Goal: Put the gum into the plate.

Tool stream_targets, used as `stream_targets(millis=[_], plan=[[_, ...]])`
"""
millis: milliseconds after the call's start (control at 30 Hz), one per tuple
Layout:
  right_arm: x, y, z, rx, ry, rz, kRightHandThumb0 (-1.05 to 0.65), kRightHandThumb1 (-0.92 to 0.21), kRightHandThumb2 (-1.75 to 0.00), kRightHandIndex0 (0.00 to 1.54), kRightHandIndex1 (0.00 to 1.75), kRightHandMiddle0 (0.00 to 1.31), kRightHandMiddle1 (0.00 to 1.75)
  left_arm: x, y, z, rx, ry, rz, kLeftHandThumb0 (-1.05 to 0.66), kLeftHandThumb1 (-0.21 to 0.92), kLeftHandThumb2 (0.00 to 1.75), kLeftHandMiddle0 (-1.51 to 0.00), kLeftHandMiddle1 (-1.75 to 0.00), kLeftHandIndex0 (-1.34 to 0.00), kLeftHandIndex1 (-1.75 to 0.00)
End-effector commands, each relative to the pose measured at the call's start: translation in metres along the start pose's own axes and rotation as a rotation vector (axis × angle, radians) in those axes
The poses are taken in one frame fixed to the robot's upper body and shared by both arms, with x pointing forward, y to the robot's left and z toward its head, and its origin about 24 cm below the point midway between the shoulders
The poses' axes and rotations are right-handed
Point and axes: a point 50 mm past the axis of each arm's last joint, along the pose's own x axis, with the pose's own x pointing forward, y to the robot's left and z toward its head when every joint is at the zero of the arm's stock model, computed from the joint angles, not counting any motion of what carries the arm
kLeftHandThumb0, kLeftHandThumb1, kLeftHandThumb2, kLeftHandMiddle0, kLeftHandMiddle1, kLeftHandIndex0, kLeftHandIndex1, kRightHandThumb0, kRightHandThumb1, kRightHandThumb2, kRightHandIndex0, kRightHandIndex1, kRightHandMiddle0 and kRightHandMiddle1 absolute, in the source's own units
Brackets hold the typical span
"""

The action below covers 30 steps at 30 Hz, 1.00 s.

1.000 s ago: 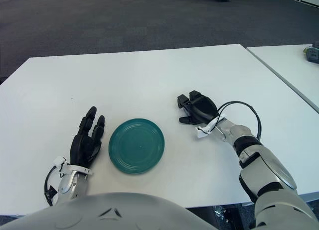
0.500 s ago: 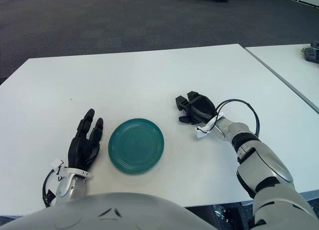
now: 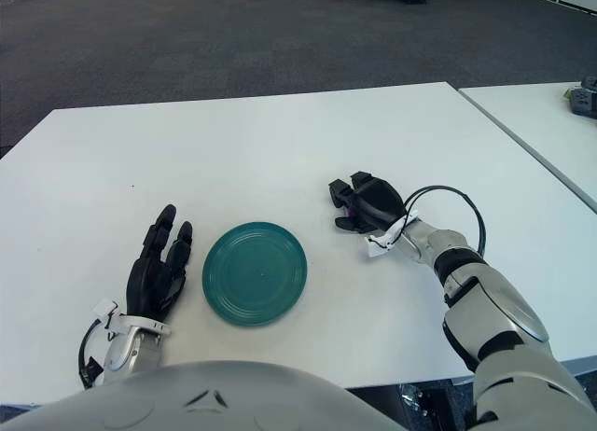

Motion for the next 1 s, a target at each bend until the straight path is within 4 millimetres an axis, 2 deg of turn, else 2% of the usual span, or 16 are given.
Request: stream_targets(millis=[0, 267, 433, 500, 667, 833, 967], plan=[[-0.001, 0.003, 0.008, 0.022, -0.032, 0.04, -0.43, -0.53, -1.05, 0.72, 1.75, 0.46, 1.75, -0.002, 0.002, -0.005, -0.026, 0.034, 0.022, -0.85, 0.92, 0.24, 0.0, 0.0, 0.0, -0.29], [0.015, -0.042, 0.007, 0.008, -0.056, -0.063, -0.43, -0.5, -1.09, 0.78, 1.75, 0.48, 1.75, -0.001, 0.002, -0.005, -0.026, 0.034, 0.01, -0.81, 0.92, 0.27, -0.01, 0.0, 0.0, -0.32], [0.016, -0.063, 0.013, 0.037, -0.068, -0.108, -0.43, -0.48, -1.11, 0.82, 1.75, 0.49, 1.75, -0.001, 0.002, -0.005, -0.015, 0.034, 0.012, -0.82, 0.92, 0.27, -0.01, 0.0, 0.0, -0.33], [0.016, -0.065, 0.014, 0.042, -0.064, -0.107, -0.43, -0.47, -1.11, 0.82, 1.75, 0.49, 1.75, -0.001, 0.002, -0.005, -0.014, 0.034, 0.013, -0.82, 0.92, 0.26, -0.01, 0.0, 0.0, -0.33], [0.02, -0.099, 0.028, 0.05, -0.102, -0.17, -0.44, -0.45, -1.14, 0.85, 1.75, 0.51, 1.75, -0.001, 0.002, -0.005, -0.031, 0.031, 0.013, -0.8, 0.92, 0.25, -0.02, -0.01, 0.0, -0.37], [0.022, -0.122, 0.038, 0.047, -0.114, -0.207, -0.44, -0.44, -1.16, 0.88, 1.75, 0.52, 1.75, 0.0, 0.001, -0.005, -0.028, 0.032, 0.018, -0.79, 0.92, 0.25, -0.04, -0.01, 0.0, -0.39], [0.022, -0.132, 0.042, 0.045, -0.117, -0.23, -0.45, -0.43, -1.17, 0.92, 1.75, 0.53, 1.75, 0.0, 0.0, -0.005, -0.023, 0.033, 0.022, -0.8, 0.92, 0.26, -0.05, -0.01, 0.0, -0.4]])
